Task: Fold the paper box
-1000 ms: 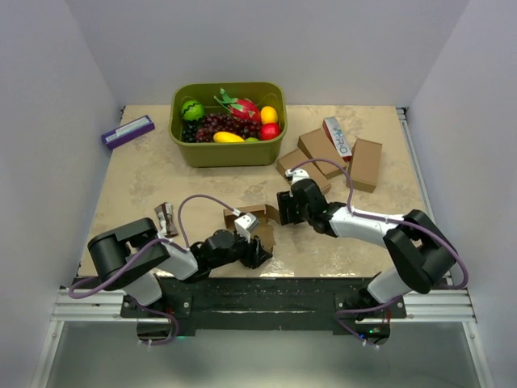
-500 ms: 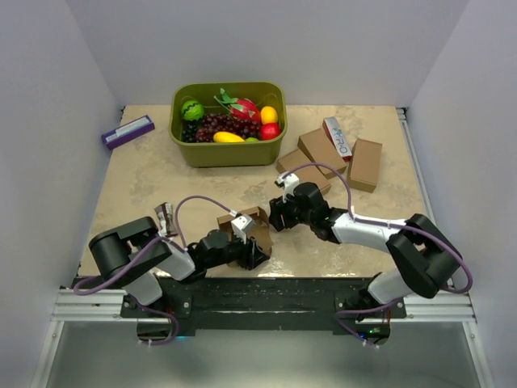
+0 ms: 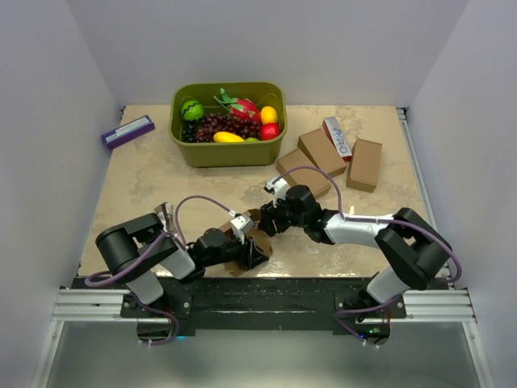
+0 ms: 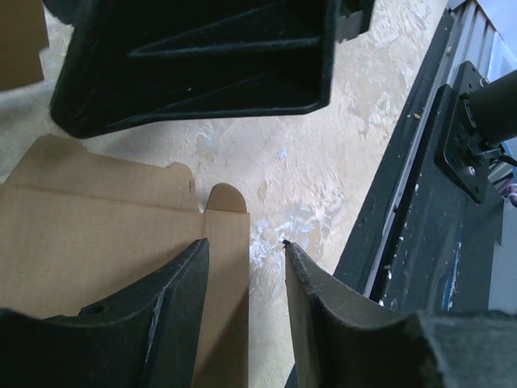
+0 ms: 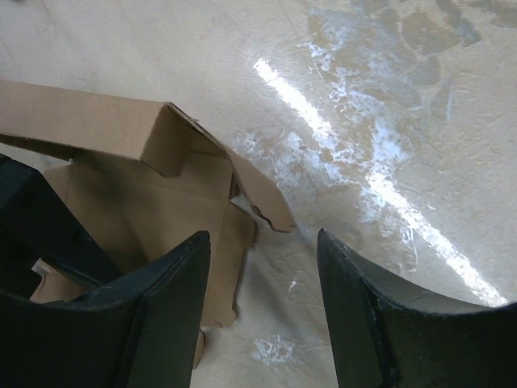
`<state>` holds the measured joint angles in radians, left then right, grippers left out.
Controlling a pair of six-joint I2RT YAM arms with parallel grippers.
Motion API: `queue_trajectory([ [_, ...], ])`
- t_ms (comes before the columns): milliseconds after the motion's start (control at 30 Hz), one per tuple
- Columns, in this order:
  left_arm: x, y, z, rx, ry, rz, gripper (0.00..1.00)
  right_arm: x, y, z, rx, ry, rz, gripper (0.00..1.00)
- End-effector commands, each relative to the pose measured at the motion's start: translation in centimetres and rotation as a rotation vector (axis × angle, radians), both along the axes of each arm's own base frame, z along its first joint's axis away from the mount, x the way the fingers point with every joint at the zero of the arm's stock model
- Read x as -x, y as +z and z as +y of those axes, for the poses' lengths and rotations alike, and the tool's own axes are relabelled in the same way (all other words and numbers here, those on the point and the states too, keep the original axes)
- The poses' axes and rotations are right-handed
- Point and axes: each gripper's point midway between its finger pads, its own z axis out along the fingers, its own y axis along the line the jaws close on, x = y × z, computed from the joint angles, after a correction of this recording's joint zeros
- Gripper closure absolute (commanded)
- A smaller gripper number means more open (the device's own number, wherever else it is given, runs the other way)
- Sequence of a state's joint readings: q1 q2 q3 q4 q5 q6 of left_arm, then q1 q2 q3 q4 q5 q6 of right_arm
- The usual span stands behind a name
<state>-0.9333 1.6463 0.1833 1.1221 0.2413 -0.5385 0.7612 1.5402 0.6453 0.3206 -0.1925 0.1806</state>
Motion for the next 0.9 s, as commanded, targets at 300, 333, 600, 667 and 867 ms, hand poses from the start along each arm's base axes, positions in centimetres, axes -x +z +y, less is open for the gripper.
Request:
queue_trajectory([
  [300,0.2,0.2,0.7,-0.03,-0.046,-0.031,0.52,-2.1,3.0,0.0,-0.041,-0.097,-0.105,0.36],
  [333,0.0,0.7,0.6,-0.026,-0.045,-0.043,0.51,-2.2,3.0,0.0,-0.039,-0.1,-0.109,0.36],
  [600,-1.5,4.2,0.5,-0.071,-0.018,-0.116,0.24,-2.2,3.2,-0.6,-0.02,-0.118,-0.111,0.42],
  [667,-1.5,5.2,1.1,-0.101,-0.009,-0.126,0.21,-2.1,3.9,-0.7,-0.032,-0.123,-0.116,0.42],
  [867,-4.2,9.2,4.5,-0.229,0.198,-0.126,0.14,-1.3,4.4,-1.4,-0.045,-0.145,-0.093,0.31],
])
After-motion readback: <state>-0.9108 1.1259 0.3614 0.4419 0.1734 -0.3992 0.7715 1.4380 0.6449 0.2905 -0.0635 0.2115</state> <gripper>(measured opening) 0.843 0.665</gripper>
